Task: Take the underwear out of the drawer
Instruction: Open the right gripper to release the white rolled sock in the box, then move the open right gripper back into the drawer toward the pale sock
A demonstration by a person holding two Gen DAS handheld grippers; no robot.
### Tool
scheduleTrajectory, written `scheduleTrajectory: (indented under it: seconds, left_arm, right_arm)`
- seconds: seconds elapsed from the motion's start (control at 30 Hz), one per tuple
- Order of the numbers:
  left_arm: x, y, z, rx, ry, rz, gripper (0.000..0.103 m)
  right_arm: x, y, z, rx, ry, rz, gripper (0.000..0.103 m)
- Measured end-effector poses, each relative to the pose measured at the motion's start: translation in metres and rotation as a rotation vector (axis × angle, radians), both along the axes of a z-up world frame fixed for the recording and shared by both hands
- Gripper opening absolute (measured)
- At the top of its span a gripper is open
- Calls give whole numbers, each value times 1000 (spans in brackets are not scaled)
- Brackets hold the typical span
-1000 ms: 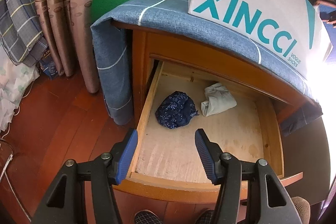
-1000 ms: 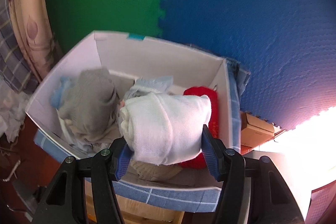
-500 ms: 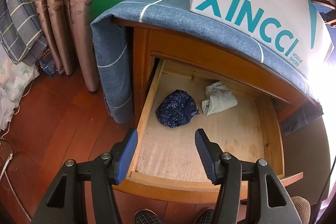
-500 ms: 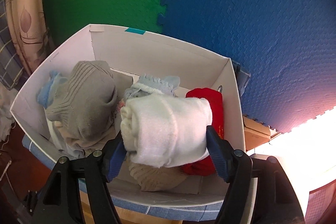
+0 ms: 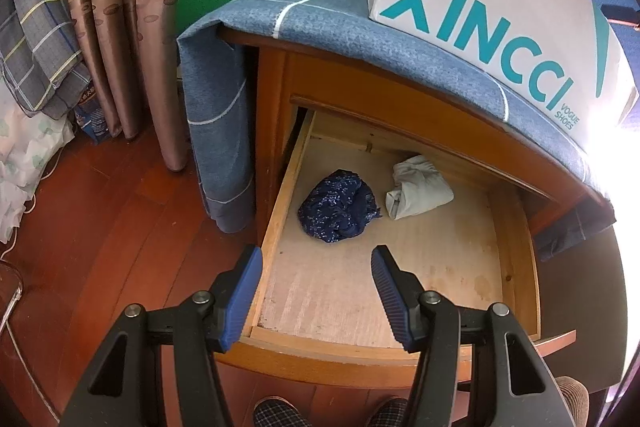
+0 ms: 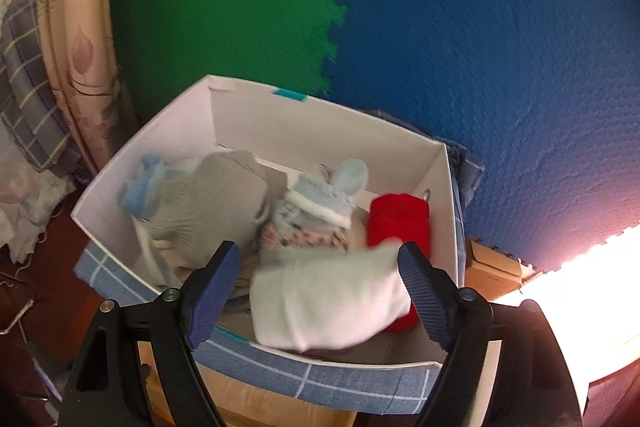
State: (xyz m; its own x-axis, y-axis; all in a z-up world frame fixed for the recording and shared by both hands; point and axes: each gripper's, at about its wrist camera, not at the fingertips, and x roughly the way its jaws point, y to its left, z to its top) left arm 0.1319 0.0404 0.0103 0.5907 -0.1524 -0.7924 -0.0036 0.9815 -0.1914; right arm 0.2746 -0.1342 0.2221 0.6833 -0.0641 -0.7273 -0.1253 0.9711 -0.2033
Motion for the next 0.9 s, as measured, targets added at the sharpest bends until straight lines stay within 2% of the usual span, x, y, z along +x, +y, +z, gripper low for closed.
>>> scheduleTrajectory:
  seconds: [0.2, 0.4, 0.57, 0.63, 0.8, 0.9]
  left_arm:
    - [0, 3, 1, -14, -2, 11, 58]
    - [0, 5, 2, -20, -6, 15, 58]
    - [-1, 9, 4, -35, -13, 29, 58]
    - [-2, 12, 5, -42, -18, 39, 58]
    - [-3, 22, 7, -67, -23, 81, 58]
    - [-3, 27, 7, -74, -18, 104, 58]
  right_arm:
    - [-28, 8, 15, 15, -70, 70, 79]
    - [-70, 20, 9, -52, -115, 178, 79]
    - [-107, 30, -19, -136, -134, 268, 77]
    - [-119, 36, -37, -183, -135, 313, 71]
    - [-136, 45, -88, -227, -37, 417, 56]
    - [-135, 47, -118, -241, 29, 446, 54]
